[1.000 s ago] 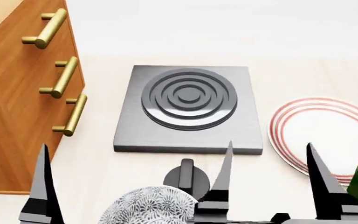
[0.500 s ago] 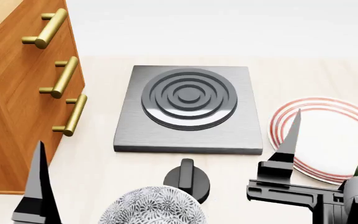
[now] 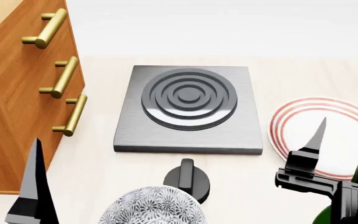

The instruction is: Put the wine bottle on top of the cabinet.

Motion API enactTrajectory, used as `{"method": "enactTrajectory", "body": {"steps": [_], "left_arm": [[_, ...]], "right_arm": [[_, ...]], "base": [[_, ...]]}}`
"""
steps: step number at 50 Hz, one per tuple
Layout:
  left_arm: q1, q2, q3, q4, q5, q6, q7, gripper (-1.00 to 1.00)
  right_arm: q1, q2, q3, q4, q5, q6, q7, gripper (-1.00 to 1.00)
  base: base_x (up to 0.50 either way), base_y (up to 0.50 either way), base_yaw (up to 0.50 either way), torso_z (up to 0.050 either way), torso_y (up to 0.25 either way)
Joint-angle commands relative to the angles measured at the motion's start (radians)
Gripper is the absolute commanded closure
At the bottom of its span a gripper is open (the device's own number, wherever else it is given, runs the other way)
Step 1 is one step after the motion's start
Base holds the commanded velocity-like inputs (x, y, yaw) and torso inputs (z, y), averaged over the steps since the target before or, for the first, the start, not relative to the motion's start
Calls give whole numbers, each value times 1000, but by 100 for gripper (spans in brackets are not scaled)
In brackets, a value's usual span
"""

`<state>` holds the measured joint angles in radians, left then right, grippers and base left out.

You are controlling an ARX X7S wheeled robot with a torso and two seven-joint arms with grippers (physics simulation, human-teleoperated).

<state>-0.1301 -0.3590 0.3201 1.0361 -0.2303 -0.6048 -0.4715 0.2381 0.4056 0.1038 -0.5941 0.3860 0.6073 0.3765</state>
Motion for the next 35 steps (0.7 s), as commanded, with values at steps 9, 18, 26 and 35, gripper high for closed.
{"method": "enactTrajectory", "body": {"steps": [9, 18, 26, 35], "left_arm": [[-24, -53, 14, -2, -77, 42, -59, -100], [-30, -62, 29, -5, -85, 44, -74, -100], [-29, -71, 39, -16, -86, 61, -82, -100], [-34, -78, 48, -17, -92, 61, -93, -100]], "right_arm": [[-20, -27, 26, 116, -38, -67, -39, -100], [-56, -32, 40, 153, -42, -106, -43, -100], [-76, -36, 45, 162, -43, -123, -43, -100], [-82, -34, 48, 164, -42, -129, -41, -100]], "base": [[0, 0, 0, 0, 0], [0, 0, 0, 0, 0], [0, 0, 0, 0, 0], [0, 0, 0, 0, 0]]}}
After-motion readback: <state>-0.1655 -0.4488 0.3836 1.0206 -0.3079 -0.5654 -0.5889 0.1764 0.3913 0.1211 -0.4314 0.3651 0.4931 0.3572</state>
